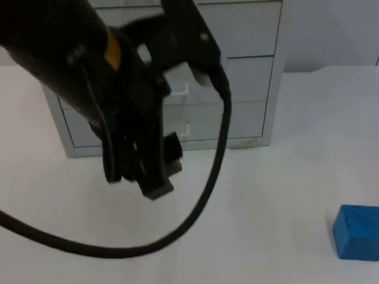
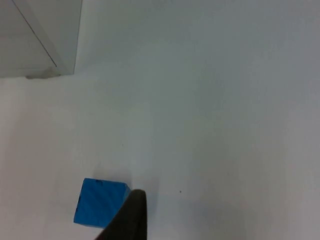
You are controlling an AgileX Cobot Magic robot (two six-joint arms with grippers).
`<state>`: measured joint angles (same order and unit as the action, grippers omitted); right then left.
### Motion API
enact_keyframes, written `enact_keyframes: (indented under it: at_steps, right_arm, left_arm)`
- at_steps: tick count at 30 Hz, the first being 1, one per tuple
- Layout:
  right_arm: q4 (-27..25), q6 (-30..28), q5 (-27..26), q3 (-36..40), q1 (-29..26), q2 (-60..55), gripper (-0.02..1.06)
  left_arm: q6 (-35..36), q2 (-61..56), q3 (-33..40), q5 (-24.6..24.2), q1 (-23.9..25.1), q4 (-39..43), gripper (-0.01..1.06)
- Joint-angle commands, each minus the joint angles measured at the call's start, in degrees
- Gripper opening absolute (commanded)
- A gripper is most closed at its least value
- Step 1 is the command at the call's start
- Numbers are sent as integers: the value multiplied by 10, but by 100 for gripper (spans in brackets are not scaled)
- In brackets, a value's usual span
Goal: Open the drawer with the left hand, place the block into the drawer with the right hand, then close the drawer with the left hand.
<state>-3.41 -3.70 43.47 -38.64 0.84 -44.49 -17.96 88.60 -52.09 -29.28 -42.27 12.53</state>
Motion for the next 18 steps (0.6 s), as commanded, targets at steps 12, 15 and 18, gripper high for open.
enact_keyframes:
  at_steps: [12, 15, 18]
  right_arm:
    - [-3, 0, -16, 15, -3, 1, 105]
    - [-3, 0, -16, 15, -3, 1, 105]
    - [-1, 0, -16, 15, -3, 1, 105]
  left_arm:
    - [189, 146, -13, 84, -3, 327, 67]
    - [254, 186, -35, 64, -3, 413, 67]
    - [261, 213, -56, 52, -3, 436, 67]
